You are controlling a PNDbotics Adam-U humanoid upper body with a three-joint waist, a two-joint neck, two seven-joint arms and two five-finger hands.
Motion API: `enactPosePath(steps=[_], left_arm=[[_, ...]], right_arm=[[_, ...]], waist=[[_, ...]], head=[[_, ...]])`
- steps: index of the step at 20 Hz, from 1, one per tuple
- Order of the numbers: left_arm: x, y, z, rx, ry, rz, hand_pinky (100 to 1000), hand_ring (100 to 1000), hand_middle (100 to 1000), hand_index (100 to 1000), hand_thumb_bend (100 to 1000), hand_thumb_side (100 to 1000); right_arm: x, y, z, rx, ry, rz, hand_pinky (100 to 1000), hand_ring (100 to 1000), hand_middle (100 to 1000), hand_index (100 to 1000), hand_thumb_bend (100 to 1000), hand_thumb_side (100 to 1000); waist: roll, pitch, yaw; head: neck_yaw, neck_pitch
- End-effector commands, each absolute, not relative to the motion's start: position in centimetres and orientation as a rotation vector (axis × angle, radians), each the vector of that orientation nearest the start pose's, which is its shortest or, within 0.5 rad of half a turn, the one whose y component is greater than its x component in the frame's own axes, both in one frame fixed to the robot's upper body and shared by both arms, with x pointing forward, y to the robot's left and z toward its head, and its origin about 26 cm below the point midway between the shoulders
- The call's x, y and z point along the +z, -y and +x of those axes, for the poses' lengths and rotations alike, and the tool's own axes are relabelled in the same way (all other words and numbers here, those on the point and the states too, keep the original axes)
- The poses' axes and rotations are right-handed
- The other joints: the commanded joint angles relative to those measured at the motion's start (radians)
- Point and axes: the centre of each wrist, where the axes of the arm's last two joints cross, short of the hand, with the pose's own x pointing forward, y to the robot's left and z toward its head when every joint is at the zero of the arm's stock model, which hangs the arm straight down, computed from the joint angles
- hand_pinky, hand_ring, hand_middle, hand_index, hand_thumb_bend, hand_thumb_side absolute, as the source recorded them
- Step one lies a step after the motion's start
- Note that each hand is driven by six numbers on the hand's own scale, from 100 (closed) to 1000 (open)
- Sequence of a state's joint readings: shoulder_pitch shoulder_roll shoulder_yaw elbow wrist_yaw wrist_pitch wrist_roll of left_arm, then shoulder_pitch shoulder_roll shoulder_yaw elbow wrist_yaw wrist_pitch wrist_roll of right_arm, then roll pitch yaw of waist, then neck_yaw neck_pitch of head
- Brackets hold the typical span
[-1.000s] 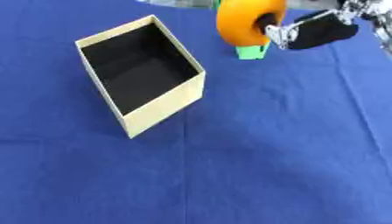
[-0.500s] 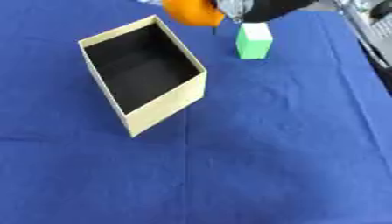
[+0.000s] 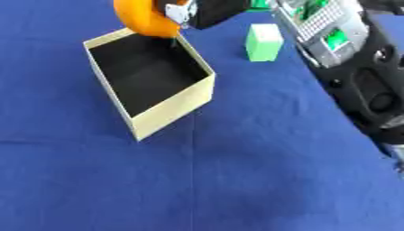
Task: Pick up objects on the table and place them in the box.
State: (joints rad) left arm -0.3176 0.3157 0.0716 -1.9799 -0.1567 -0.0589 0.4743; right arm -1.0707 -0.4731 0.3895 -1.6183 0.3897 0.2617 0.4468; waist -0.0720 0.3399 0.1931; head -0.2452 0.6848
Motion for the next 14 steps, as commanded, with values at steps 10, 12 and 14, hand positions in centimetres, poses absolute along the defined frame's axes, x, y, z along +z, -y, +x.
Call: enactPosePath(steps=[10,12,14], left_arm=[[21.5,-27.3,30.2,0.154,2.448,0.592,510,676,642,774,220,1000],[21.5,-27.3,30.2,0.154,2.448,0.592,510,676,642,774,219,1000],[21.5,-27.3,30.2,0.154,2.448,0.591,510,676,642,774,219,1000]], right_arm=[[32.2,11.1,39.1,1.500,1.948,-0.640,823,859,618,746,100,169],[32.0,11.0,39.2,1.518,1.942,-0.643,833,867,631,764,100,179],[31.9,10.9,39.2,1.545,1.935,-0.644,847,879,670,799,100,213]], waist=[[0.001,-0.017,0.007],[0.000,-0.016,0.006],[-0.001,-0.016,0.005]], head=[[-0.011,-0.013],[-0.010,-0.013],[-0.010,-0.014]])
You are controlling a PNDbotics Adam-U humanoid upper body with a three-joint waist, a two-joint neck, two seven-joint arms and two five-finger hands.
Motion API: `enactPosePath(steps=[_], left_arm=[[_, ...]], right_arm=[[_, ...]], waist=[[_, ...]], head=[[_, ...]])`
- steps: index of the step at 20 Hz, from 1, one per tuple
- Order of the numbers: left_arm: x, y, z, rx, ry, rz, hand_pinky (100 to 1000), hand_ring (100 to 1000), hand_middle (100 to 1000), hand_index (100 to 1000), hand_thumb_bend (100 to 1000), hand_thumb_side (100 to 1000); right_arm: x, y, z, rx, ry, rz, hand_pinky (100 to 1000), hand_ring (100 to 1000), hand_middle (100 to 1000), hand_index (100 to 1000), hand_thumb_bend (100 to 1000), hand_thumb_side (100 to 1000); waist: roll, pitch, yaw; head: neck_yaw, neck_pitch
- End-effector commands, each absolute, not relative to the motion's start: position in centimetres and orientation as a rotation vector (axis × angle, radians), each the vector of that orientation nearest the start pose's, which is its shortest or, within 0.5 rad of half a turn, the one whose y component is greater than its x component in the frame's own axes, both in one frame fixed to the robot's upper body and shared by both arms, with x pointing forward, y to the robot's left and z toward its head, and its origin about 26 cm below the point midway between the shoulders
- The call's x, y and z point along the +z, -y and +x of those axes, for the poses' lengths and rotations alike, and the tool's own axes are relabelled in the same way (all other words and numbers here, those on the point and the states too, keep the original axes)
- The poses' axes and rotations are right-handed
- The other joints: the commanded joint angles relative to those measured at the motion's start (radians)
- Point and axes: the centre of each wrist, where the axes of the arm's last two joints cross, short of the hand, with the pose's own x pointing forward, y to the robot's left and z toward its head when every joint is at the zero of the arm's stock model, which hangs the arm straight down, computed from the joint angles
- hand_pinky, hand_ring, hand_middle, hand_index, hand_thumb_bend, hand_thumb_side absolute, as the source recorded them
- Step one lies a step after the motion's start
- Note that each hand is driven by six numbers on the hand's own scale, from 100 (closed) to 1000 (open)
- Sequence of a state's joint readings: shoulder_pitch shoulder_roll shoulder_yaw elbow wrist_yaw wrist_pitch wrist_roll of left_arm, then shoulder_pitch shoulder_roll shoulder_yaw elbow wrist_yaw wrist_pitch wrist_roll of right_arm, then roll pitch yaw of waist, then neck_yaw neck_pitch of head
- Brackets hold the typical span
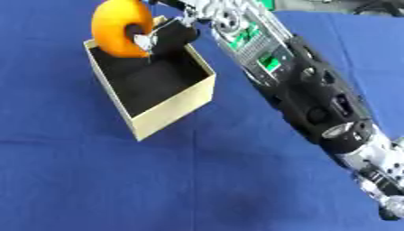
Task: Pick up objects on the table and place them in the box.
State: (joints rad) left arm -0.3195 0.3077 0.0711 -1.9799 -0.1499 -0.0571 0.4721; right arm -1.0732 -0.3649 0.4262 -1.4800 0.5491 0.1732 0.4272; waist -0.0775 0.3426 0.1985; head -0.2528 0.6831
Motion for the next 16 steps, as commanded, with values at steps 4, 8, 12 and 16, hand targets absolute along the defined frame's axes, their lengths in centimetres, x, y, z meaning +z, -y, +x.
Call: enactPosePath(steps=[4,8,12,16], left_arm=[[21.5,-27.3,30.2,0.154,2.447,0.593,509,676,642,773,219,1000],[21.5,-27.3,30.2,0.155,2.447,0.592,509,676,642,773,218,1000],[21.5,-27.3,30.2,0.154,2.445,0.592,509,676,642,773,215,1000],[21.4,-27.3,30.1,0.154,2.443,0.592,508,677,642,772,215,1000]], right_arm=[[31.7,10.7,38.9,1.642,1.901,-0.656,902,936,781,888,100,393],[32.0,10.7,38.5,1.751,1.867,-0.696,938,987,851,932,188,477],[32.4,10.8,38.1,1.769,1.871,-0.721,945,992,856,928,197,479],[32.7,11.2,38.1,1.728,1.889,-0.718,944,989,848,922,135,468]], waist=[[0.004,-0.018,0.000],[0.004,-0.019,-0.002],[0.004,-0.019,-0.004],[0.006,-0.020,-0.005]], head=[[-0.001,-0.014],[0.000,-0.016],[-0.001,-0.017],[0.000,-0.018]])
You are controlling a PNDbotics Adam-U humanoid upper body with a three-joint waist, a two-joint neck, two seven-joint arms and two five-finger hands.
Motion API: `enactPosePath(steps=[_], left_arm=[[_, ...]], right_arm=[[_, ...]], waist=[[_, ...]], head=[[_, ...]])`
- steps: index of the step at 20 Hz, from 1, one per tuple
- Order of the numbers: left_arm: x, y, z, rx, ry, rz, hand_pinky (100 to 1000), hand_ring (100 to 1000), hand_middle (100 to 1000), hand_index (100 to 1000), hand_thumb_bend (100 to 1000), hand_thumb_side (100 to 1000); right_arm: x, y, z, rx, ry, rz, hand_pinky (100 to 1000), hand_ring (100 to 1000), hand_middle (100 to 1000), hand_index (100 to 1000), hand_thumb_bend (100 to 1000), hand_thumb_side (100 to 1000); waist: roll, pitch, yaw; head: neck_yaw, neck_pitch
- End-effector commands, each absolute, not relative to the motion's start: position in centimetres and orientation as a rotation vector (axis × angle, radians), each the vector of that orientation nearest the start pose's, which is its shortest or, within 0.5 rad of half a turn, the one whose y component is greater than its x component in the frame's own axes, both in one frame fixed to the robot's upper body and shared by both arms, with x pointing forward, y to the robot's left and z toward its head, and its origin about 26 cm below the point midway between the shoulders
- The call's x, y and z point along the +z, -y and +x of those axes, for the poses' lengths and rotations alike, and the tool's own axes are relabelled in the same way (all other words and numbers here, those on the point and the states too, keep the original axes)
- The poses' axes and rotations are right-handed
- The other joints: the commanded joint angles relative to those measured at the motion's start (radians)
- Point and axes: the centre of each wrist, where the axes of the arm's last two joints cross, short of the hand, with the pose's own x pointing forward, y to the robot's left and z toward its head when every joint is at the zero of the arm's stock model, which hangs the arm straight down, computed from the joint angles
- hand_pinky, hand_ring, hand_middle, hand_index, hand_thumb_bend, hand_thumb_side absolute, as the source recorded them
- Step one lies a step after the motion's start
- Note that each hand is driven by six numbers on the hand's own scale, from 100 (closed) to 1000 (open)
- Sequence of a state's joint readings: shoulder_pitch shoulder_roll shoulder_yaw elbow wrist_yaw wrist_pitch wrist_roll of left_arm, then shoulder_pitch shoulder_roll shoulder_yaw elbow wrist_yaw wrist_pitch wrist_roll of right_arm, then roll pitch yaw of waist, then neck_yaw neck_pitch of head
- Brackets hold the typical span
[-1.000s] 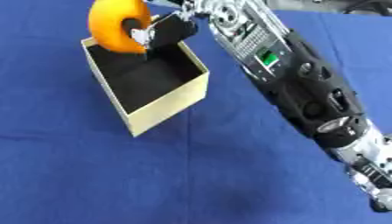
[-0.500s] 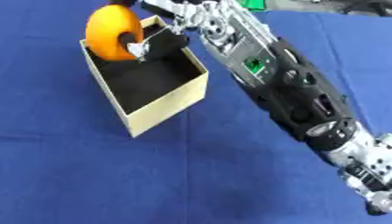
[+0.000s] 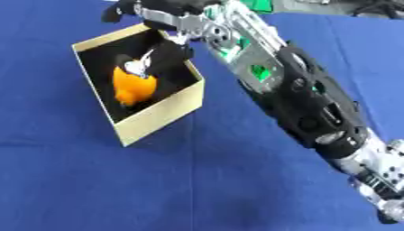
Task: Pick up objects on the table and place them in the box.
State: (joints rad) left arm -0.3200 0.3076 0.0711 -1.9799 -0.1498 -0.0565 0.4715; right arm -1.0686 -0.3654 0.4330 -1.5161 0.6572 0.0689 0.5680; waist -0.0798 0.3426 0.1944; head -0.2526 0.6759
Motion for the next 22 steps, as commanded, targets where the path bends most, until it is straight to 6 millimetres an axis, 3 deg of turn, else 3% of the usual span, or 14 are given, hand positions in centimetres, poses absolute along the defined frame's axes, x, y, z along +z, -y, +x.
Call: enactPosePath(steps=[1,4,14,18,22], left_arm=[[21.4,-27.3,30.1,0.153,2.443,0.593,508,677,642,772,215,1000],[21.4,-27.3,30.1,0.152,2.439,0.596,508,677,642,772,214,1000],[21.3,-27.6,30.1,0.150,2.432,0.617,507,676,643,771,208,1000],[21.3,-27.7,30.0,0.149,2.430,0.624,506,676,643,771,208,1000],[21.3,-27.8,30.0,0.147,2.429,0.633,506,677,643,771,200,1000]], right_arm=[[32.9,11.5,38.2,-2.341,-2.595,0.991,944,989,848,922,130,468],[33.6,12.9,38.4,-2.296,-2.648,1.052,944,989,848,920,118,466],[35.5,20.6,40.2,-2.219,-2.707,1.374,946,998,861,922,182,469],[35.8,23.1,40.3,-2.226,-2.644,1.497,939,994,865,920,273,469],[35.6,25.5,40.1,-2.270,-2.559,1.603,940,999,883,934,407,548]], waist=[[0.008,-0.020,-0.002],[0.009,-0.022,-0.006],[0.008,-0.025,-0.022],[0.008,-0.026,-0.029],[0.007,-0.026,-0.035]], head=[[0.001,-0.011],[0.004,-0.009],[0.023,-0.006],[0.031,-0.005],[0.040,-0.005]])
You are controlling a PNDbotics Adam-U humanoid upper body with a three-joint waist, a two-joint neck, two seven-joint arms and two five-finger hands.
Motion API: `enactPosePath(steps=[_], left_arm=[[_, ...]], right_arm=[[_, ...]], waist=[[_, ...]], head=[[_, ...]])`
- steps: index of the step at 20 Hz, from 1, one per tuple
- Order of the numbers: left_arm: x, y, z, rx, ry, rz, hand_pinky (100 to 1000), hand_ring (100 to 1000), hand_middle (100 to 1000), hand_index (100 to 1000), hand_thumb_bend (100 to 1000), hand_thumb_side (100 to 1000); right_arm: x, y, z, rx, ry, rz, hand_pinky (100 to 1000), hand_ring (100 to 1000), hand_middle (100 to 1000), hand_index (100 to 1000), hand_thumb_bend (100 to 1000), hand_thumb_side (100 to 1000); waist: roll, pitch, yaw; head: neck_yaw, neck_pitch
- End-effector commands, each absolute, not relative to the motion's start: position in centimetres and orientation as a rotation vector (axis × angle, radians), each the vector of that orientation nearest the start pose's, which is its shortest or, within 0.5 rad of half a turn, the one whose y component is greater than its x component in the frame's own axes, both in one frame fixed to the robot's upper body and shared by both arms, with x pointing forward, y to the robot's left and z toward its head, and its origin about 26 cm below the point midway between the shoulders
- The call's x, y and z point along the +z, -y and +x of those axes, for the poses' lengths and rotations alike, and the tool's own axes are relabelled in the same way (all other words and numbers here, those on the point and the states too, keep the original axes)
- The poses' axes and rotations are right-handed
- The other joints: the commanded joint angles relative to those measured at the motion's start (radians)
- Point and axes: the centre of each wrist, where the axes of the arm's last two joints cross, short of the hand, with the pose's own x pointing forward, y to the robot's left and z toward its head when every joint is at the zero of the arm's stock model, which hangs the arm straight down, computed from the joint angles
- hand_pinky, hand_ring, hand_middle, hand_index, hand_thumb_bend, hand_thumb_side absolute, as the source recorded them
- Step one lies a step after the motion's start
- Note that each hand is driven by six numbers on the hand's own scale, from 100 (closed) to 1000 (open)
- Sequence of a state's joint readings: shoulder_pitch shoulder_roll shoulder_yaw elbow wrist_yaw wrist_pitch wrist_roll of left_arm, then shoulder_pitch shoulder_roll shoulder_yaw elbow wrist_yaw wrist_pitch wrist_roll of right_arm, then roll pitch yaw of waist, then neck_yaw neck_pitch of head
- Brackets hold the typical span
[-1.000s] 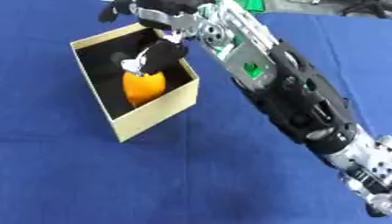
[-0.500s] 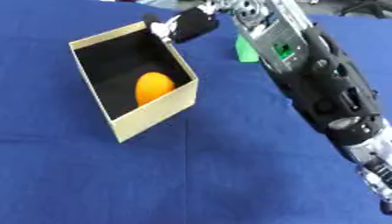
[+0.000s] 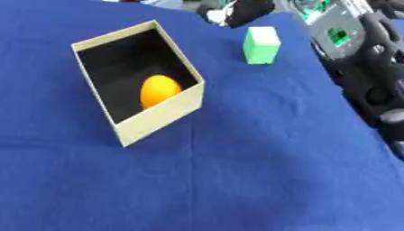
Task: Pick up objects on the table and place them in the box.
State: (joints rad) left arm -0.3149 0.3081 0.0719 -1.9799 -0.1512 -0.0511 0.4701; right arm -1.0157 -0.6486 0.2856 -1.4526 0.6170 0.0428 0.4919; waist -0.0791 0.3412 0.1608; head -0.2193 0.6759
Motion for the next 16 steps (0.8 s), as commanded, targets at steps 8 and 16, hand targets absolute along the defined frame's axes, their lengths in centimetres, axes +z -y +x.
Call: enactPosePath(steps=[8,16], left_arm=[[21.3,-27.9,30.0,0.142,2.429,0.640,505,678,643,768,195,1000],[21.4,-27.9,30.0,0.139,2.431,0.642,504,679,644,768,190,1000]], right_arm=[[35.3,29.2,39.7,1.588,1.558,-1.178,930,992,885,933,634,625],[33.9,31.6,40.0,1.630,1.450,-1.174,923,984,867,929,642,600]], waist=[[0.004,-0.024,-0.006],[0.004,-0.021,-0.006]], head=[[0.017,-0.007],[0.022,-0.014]])
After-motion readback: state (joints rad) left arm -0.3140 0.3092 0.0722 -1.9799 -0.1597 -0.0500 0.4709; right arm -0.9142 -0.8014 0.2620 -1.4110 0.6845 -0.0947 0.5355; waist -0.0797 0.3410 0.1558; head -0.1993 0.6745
